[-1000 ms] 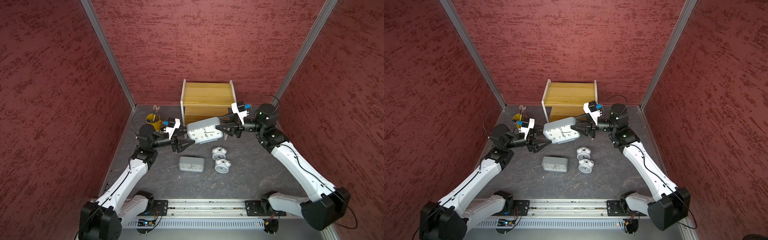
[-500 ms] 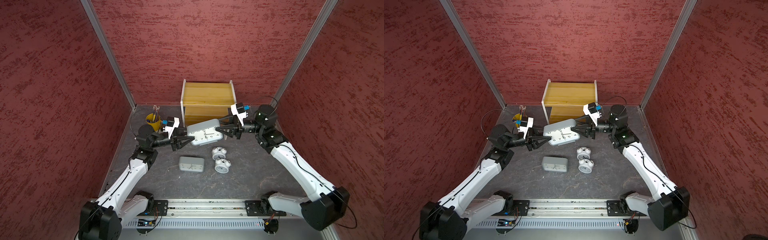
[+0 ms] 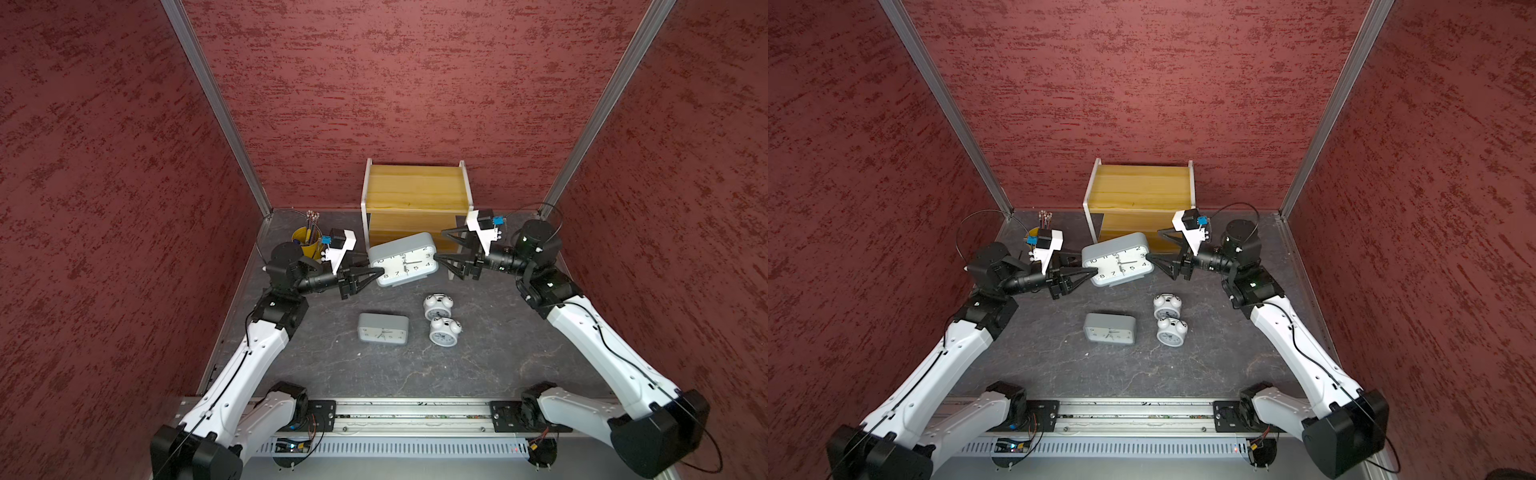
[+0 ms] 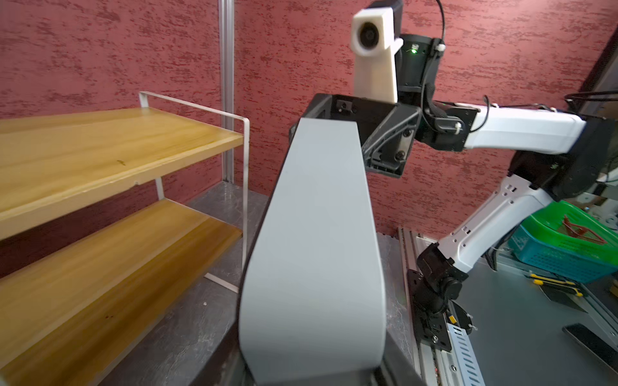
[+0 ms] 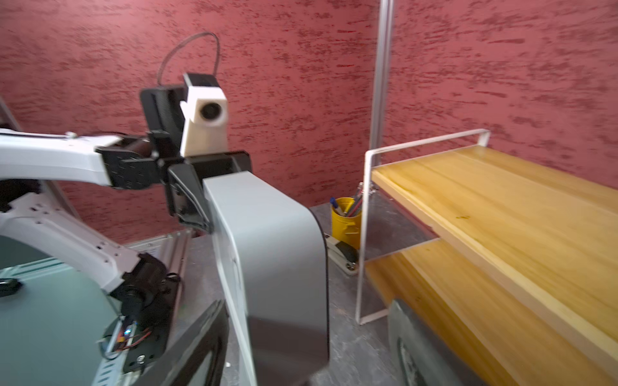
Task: Place the alarm clocks on the shelf by style
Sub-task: Pick up the alarm from the center of the board, then adjust the shelf at the center of the board.
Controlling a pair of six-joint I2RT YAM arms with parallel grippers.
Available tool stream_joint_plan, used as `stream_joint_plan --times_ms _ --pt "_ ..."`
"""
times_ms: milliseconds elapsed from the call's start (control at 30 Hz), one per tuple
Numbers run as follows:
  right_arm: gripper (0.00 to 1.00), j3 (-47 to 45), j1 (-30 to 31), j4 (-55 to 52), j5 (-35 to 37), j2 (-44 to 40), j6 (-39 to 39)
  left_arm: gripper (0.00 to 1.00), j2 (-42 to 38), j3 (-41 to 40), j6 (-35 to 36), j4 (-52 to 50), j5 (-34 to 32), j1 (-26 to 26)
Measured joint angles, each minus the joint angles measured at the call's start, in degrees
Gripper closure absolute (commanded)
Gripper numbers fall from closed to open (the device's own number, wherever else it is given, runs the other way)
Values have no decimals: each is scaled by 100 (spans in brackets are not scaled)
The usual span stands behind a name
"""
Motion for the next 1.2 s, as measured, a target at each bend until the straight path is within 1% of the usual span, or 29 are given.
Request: stream_joint_plan --times_ms 167,333,467,667,900,1067,1200 --pt "24 -417 -9 -68 1427 -455 -55 86 -267 796 990 -1910 -654 70" --pt "28 -920 -11 -151 2610 -839 -42 86 -319 1117 1499 -3235 -1270 284" --pt "32 -1117 -11 -181 3274 -905 -17 86 -326 1200 1727 -3934 -1628 568" --pt "44 -1147 -11 33 3753 -551 83 86 -326 1436 1912 -4546 -1980 1130" --pt "51 -1147 -11 608 4022 232 168 86 -293 1687 1963 -4859 -2129 1847" --pt "56 -1067 -11 1027 4153 614 168 86 -133 1786 1755 -4739 -2323 2173" --pt "61 -1058 -11 1279 4275 769 129 85 103 1786 1440 -4345 -2448 2297"
